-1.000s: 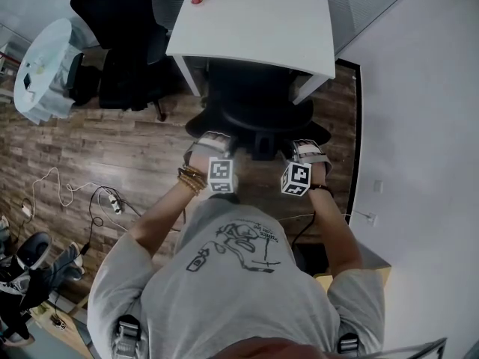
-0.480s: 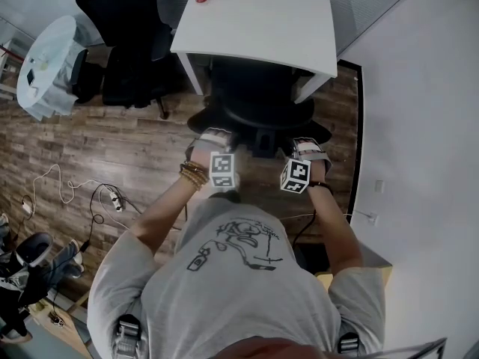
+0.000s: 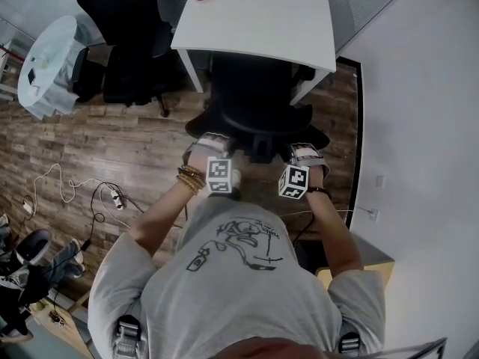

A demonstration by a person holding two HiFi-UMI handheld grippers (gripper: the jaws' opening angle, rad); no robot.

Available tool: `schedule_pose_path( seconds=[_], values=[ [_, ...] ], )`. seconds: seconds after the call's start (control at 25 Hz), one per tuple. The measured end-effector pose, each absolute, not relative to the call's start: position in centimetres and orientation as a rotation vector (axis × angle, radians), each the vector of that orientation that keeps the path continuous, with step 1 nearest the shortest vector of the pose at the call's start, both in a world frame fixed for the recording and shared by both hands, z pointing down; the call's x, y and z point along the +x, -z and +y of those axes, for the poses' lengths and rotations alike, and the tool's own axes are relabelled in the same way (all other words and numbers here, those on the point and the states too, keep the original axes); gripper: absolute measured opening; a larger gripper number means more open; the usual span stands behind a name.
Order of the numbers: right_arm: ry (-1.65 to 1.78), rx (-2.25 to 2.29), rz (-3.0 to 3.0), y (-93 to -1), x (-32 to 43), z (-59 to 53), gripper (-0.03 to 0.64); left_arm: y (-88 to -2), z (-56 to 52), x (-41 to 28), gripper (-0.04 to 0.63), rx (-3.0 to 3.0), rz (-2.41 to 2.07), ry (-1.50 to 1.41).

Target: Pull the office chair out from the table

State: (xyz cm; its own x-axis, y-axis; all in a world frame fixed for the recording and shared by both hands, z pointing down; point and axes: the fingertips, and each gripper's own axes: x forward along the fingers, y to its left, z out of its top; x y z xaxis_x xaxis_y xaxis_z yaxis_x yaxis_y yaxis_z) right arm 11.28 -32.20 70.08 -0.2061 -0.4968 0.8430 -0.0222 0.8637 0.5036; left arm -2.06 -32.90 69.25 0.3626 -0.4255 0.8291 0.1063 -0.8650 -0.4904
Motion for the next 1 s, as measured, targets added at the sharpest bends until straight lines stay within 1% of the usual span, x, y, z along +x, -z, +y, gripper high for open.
schedule_pose_path(
  seconds=[0.56, 1.0],
  values=[
    [0.453, 0.402, -1.756, -70.1, 11.1, -25.9, 0.103, -69.5, -26.6, -2.2, 0.094, -2.166, 0.268, 1.545],
    [0.453, 0.399, -1.77, -70.3, 10.0, -23.2, 0.1, -69.8, -24.3, -3.3, 0.094, -2.143, 0.311, 1.596]
  ],
)
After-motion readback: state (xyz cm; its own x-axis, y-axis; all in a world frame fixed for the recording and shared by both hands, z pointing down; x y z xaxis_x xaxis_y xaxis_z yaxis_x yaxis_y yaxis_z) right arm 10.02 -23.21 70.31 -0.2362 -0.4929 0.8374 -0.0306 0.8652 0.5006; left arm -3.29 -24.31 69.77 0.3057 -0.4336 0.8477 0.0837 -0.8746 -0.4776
